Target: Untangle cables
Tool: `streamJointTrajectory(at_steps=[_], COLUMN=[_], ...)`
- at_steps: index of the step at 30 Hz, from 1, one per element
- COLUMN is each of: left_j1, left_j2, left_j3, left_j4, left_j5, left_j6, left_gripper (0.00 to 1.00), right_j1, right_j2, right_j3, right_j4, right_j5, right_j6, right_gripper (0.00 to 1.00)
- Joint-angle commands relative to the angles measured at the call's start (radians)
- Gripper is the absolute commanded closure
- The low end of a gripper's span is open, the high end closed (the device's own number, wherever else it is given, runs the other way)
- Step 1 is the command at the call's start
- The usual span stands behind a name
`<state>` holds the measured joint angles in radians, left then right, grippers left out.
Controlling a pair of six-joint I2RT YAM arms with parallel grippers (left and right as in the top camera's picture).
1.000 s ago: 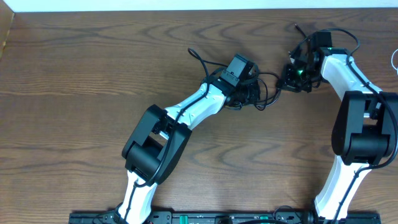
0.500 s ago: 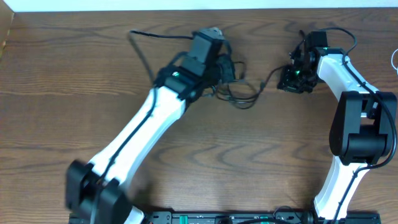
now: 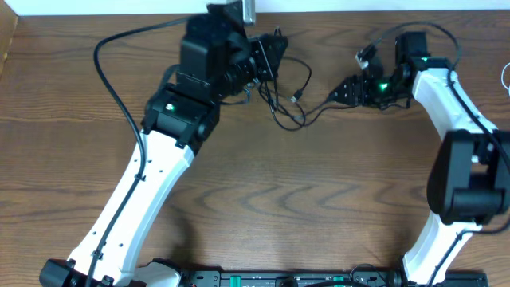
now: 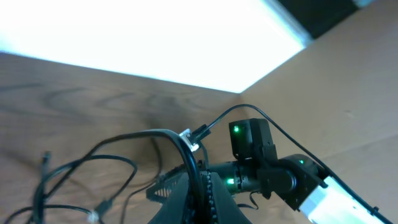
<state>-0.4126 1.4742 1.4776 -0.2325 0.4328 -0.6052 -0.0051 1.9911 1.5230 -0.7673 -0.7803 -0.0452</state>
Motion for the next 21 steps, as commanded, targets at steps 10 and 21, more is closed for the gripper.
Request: streamJointTrajectory(at_steps=[10,21], left_j1=[0.024,0.061], left_j2=[-0.016,-0.018], left_j3=[0.013,0.013], left_j4=[0.015,0.019], left_j5=[0.215,0.373], left_j6=[-0.026,-0.064], left_gripper=[0.93,0.93], right_j1=[0.122,0.24], right_j2=[-0.097,-0.091], right_j3=[0.002,0.002], right_j4=[0.227,0.322], right_j5=[-0.258,0.077], right_j6=[-0.101,0.021], right_gripper=[0.09,0.73])
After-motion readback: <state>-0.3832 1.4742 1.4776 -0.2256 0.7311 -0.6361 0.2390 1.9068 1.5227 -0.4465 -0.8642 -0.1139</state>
